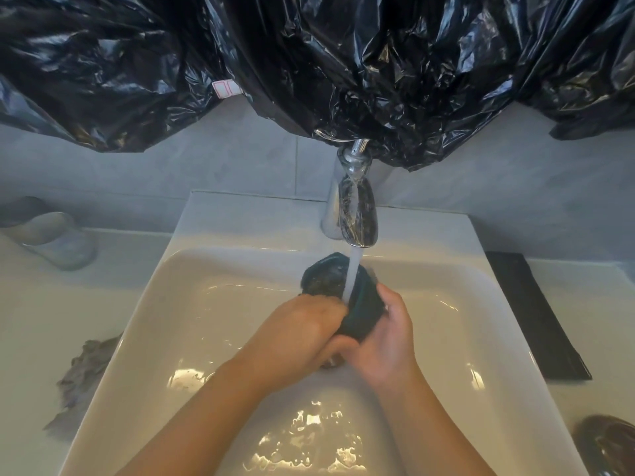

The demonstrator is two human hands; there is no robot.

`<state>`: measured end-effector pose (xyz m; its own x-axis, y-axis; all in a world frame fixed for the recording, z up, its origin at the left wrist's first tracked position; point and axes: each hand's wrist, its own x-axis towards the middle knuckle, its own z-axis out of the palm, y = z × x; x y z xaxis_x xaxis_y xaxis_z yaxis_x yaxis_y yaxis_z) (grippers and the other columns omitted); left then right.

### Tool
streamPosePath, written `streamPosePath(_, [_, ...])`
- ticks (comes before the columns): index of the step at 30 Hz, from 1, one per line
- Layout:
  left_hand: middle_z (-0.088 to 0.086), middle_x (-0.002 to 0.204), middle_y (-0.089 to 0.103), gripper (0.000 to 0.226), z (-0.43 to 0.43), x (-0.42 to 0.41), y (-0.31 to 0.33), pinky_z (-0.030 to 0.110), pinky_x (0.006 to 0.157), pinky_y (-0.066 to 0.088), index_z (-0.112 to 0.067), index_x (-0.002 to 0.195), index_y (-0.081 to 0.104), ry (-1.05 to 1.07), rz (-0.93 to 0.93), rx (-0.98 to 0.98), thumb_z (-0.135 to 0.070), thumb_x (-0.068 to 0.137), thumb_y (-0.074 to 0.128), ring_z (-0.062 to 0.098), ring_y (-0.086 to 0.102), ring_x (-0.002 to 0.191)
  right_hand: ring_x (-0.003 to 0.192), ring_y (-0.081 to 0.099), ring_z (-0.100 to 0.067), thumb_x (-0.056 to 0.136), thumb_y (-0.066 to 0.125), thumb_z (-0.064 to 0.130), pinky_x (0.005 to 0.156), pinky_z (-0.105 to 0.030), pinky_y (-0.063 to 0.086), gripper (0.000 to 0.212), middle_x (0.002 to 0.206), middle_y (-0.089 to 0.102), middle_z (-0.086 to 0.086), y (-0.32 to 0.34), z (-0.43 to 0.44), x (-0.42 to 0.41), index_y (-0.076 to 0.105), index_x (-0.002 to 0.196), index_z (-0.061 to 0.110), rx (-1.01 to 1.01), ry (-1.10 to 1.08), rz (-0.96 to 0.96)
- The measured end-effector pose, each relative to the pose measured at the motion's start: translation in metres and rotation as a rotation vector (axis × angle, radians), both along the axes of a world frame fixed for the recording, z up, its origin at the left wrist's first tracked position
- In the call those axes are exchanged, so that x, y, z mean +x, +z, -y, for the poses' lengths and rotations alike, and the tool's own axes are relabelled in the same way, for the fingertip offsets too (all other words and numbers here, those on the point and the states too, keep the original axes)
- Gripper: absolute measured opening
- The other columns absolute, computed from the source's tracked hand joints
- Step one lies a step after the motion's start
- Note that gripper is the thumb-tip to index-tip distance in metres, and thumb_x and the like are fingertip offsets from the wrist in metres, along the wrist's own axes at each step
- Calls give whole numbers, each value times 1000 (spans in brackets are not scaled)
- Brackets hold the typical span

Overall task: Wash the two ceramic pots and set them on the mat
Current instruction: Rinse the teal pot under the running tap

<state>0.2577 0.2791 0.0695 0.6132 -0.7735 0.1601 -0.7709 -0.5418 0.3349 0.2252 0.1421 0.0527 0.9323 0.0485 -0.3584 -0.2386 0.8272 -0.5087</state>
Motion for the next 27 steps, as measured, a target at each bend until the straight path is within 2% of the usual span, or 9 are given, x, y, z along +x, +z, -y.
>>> streamPosePath(2, [-4, 86, 62, 42, 6, -6, 0, 31, 67, 46, -18, 95, 54, 75, -56, -145, -54, 91, 34, 18, 59, 78, 88, 70, -27, 81, 53, 32, 74, -33, 58, 60, 97, 72, -12, 4, -7, -1, 53, 133, 4, -23, -42, 20])
streamPosePath(4, [-12, 75, 58, 24, 11, -13, 5, 23, 60, 40, -24, 89, 55, 170, -219, -367, -46, 90, 45, 9, 55, 69, 92, 71, -24, 78, 62, 33, 72, -31, 58, 73, 103, 73, -11, 8, -13, -2, 45, 143, 5, -74, -67, 68])
streamPosePath(7, [-6, 75, 68, 12, 17, -19, 20, 25, 65, 53, -25, 83, 62, 358, -714, -804, -31, 90, 54, 11, 66, 73, 97, 71, -24, 94, 56, 37, 73, -30, 58, 45, 109, 73, -10, 15, -18, 0, 61, 130, 12, -218, -72, 57])
streamPosePath(9, [0, 75, 71, 17, 16, -19, 26, 33, 69, 57, -19, 88, 66, 477, -942, -963, -22, 97, 52, 17, 69, 75, 98, 72, -25, 96, 59, 26, 76, -34, 58, 25, 107, 75, -8, 12, -13, 2, 72, 114, 16, -438, -194, 1])
streamPosePath(11, [-3, 69, 68, 21, 13, -19, 27, 31, 63, 56, -17, 86, 66, 533, -969, -949, -19, 98, 48, 13, 67, 68, 90, 72, -18, 92, 66, 11, 80, -32, 57, 13, 94, 77, -1, 10, -7, 2, 76, 95, 17, -730, -324, 3])
streamPosePath(14, [-3, 64, 67, 22, 5, -18, 21, 24, 52, 53, -16, 83, 65, 600, -982, -927, -20, 98, 49, 10, 65, 59, 57, 59, -6, 87, 68, 1, 58, -15, 48, 19, 59, 65, 5, 9, -6, 0, 69, 72, 12, -909, -314, 1])
streamPosePath(21, [3, 75, 70, 26, -4, -9, 16, 32, 59, 55, -16, 92, 66, 702, -1165, -1110, -20, 99, 41, 15, 67, 63, 72, 71, -12, 86, 73, 8, 63, -16, 51, 12, 75, 76, -1, 18, -18, -4, 74, 78, 17, -915, -292, 95])
streamPosePath(25, [6, 79, 69, 17, -1, -9, 12, 28, 62, 51, -10, 95, 65, 607, -1232, -1149, -20, 90, 52, 19, 64, 70, 53, 55, -14, 83, 74, 2, 54, -22, 49, 26, 60, 66, -1, 25, -16, -10, 69, 66, 21, -881, -297, 126])
streamPosePath(27, [9, 83, 68, 28, 0, -9, 9, 30, 66, 50, -10, 97, 65, 594, -1238, -1145, -27, 78, 55, 21, 63, 74, 43, 45, -13, 86, 71, 4, 47, -22, 43, 28, 49, 56, 0, 26, -15, -11, 64, 63, 17, -887, -262, 129])
